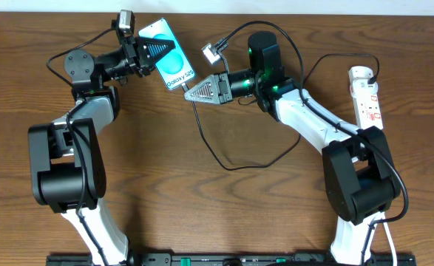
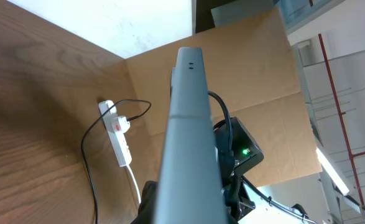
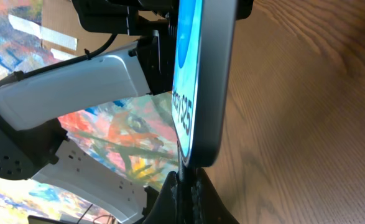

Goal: Plug charger to phone and switch on socket
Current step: 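Push the plug into the phone port while the left gripper holds the phone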

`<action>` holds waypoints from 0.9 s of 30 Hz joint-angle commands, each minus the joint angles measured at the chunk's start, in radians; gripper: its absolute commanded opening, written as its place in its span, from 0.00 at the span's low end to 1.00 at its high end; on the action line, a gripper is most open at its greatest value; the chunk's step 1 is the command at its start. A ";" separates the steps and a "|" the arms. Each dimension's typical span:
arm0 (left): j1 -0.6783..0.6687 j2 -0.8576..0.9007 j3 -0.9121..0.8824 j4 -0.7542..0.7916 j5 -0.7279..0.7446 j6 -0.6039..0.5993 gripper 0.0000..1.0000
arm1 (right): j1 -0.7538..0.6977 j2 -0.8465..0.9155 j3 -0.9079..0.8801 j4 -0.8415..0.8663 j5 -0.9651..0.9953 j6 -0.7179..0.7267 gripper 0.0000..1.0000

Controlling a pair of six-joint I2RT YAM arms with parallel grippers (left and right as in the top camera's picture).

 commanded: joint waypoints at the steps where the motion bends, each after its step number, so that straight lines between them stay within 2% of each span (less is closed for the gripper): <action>1: -0.029 -0.003 0.000 0.012 0.052 0.013 0.07 | -0.004 0.005 0.005 0.016 0.076 0.014 0.01; 25: -0.029 -0.003 0.000 0.012 0.061 0.013 0.07 | -0.018 0.005 0.005 0.098 0.084 0.075 0.01; 27: -0.029 -0.003 0.000 0.012 0.060 0.013 0.07 | -0.018 0.005 0.005 0.098 0.084 0.075 0.14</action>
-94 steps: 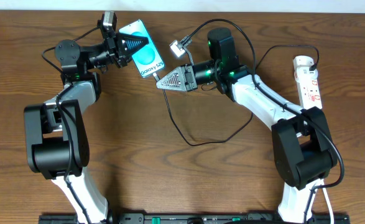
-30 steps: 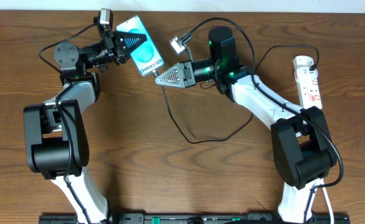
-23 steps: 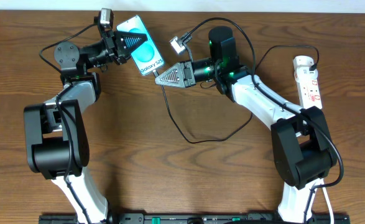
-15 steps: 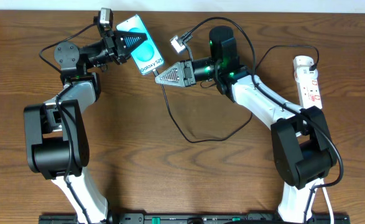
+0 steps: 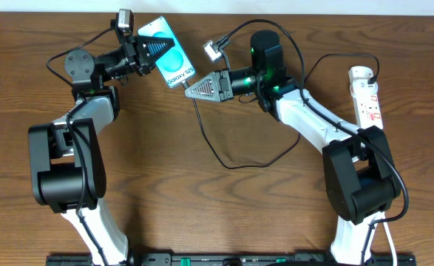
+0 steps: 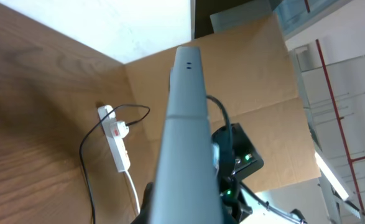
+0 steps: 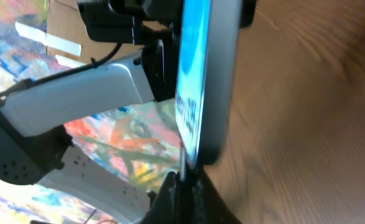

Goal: Plug charger to phone and switch on socket

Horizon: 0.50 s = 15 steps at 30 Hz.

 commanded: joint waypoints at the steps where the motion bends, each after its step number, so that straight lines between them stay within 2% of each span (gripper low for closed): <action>1: -0.027 -0.003 0.000 0.011 0.084 0.013 0.07 | -0.012 0.005 0.011 0.019 0.080 0.002 0.23; 2: -0.027 -0.003 0.000 0.012 0.084 0.013 0.07 | -0.011 0.005 0.011 0.019 0.080 0.001 0.37; 3: -0.027 -0.003 0.000 0.012 0.084 0.013 0.07 | -0.011 0.005 0.011 0.019 0.080 0.002 0.45; 5: -0.027 -0.003 0.000 0.012 0.084 0.013 0.07 | -0.010 0.005 0.011 0.019 0.080 0.002 0.55; 10: -0.027 -0.003 0.000 0.012 0.076 0.013 0.07 | -0.009 0.005 0.011 0.019 0.074 0.002 0.99; 15: -0.027 -0.003 0.000 0.011 0.074 0.013 0.07 | -0.009 0.005 0.011 0.019 0.068 0.001 0.99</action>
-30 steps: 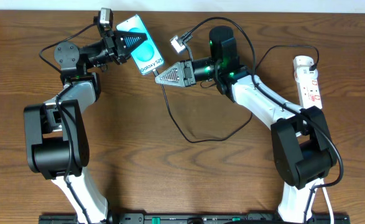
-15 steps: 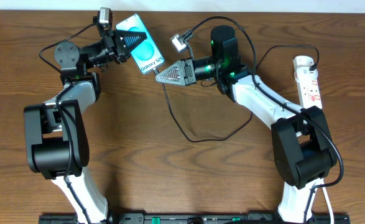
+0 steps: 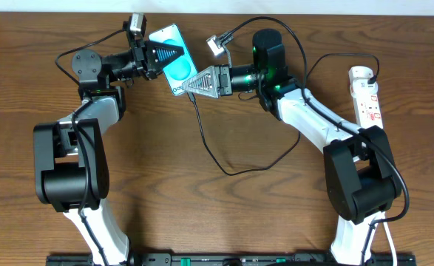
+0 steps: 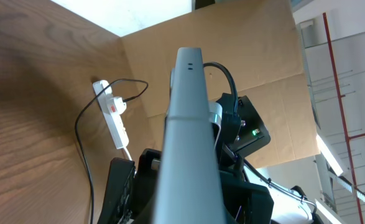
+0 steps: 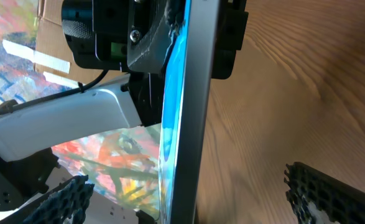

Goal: Plug charger to phone and switch on socket

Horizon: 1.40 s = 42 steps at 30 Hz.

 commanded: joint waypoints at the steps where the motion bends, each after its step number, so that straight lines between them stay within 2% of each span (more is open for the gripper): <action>1: 0.005 -0.003 0.001 0.011 0.002 0.013 0.07 | -0.002 0.005 0.010 0.003 -0.007 -0.004 0.99; 14: 0.082 -0.003 0.001 -0.076 0.005 0.018 0.07 | -0.089 0.005 0.010 0.003 -0.025 0.005 0.99; 19: 0.119 -0.003 0.001 -0.168 0.010 0.083 0.07 | -0.146 0.004 0.010 0.006 -0.037 0.018 0.99; 27: 0.129 -0.003 -0.002 -0.508 0.028 0.377 0.07 | -0.235 0.002 0.010 0.055 -0.087 0.053 0.99; 29: 0.129 -0.003 -0.003 -0.655 0.025 0.506 0.07 | -0.261 -0.009 0.010 0.058 -0.089 0.058 0.99; 35: 0.128 -0.003 -0.005 -0.980 -0.033 0.752 0.07 | -0.307 -0.022 0.010 0.042 -0.086 0.084 0.99; 39: 0.128 -0.003 -0.005 -1.104 -0.045 0.849 0.07 | -0.321 -0.023 0.010 -0.029 -0.046 0.081 0.99; 42: 0.128 -0.003 -0.005 -1.126 -0.044 0.863 0.07 | -0.322 -0.023 0.010 -0.114 0.016 0.046 0.99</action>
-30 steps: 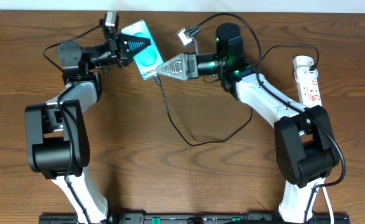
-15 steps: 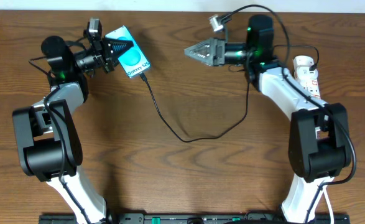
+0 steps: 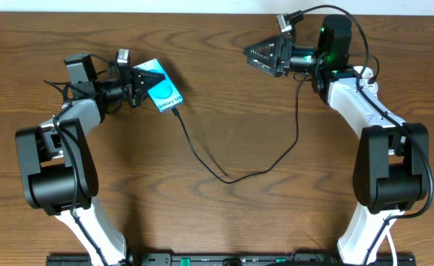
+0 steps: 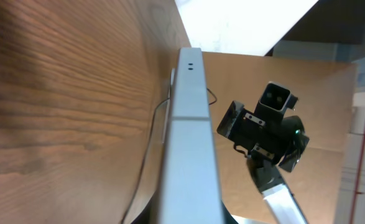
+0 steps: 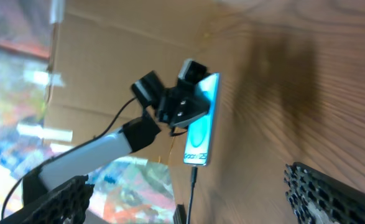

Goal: Plug charger to phone and switch on socket

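Observation:
My left gripper point(image 3: 144, 83) is shut on the phone point(image 3: 163, 94), which is held at the table's back left with its blue screen showing. The phone's grey edge point(image 4: 188, 137) fills the left wrist view. The black charger cable point(image 3: 224, 177) is plugged into the phone's lower end point(image 5: 191, 180) and loops across the table toward the right arm. My right gripper point(image 3: 252, 54) is open and empty at the back right, well away from the phone point(image 5: 201, 121). The socket strip is hidden in the overhead view.
The brown wooden table point(image 3: 202, 222) carries only the cable's loop in its middle. The right arm's white forearm point(image 3: 357, 103) lies over the back right corner. Cardboard and a painted wall stand beyond the table.
My right gripper, then open around the phone's lower end, now stands far to the right and back. The left gripper has carried the phone leftward, and the cable trails from it.
At first my right gripper was shut on the plug just under the phone held by the left gripper. It then stood closer against the phone's end. Then its fingers were open there. Now it is withdrawn and the cable stays in the phone.

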`<action>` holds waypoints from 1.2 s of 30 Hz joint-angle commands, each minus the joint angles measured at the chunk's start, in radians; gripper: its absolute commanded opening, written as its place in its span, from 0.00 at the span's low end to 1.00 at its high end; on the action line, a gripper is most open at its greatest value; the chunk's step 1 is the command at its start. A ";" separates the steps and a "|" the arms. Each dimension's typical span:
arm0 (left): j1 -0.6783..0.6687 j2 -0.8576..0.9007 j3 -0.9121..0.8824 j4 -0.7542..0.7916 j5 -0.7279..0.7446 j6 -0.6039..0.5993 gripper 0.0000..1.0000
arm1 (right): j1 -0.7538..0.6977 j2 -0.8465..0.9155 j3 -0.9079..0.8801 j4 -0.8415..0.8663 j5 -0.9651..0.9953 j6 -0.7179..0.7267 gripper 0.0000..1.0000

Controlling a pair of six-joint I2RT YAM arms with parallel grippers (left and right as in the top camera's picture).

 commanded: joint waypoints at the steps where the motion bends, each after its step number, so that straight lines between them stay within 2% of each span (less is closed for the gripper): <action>1: 0.000 -0.003 0.010 -0.006 0.010 0.106 0.07 | -0.005 -0.022 0.010 -0.077 0.084 -0.040 0.99; 9: 0.000 -0.003 0.010 -0.005 0.008 0.106 0.07 | -0.005 -0.022 0.010 -0.409 0.300 -0.211 0.99; 18: 0.000 -0.003 0.010 -0.008 -0.005 0.110 0.07 | -0.006 -0.045 0.010 -0.656 0.528 -0.314 0.99; 20: 0.000 -0.003 0.010 -0.050 -0.037 0.136 0.07 | -0.006 -0.061 0.010 -0.692 0.571 -0.325 0.99; 27: -0.003 -0.003 0.010 -0.389 -0.197 0.398 0.07 | -0.006 -0.180 0.010 -0.814 0.728 -0.378 0.99; 30: -0.005 -0.003 0.010 -0.486 -0.239 0.478 0.07 | -0.006 -0.248 0.010 -0.864 0.776 -0.406 0.99; 36: -0.005 -0.003 0.010 -0.564 -0.340 0.518 0.07 | -0.006 -0.354 0.010 -0.938 0.801 -0.437 0.99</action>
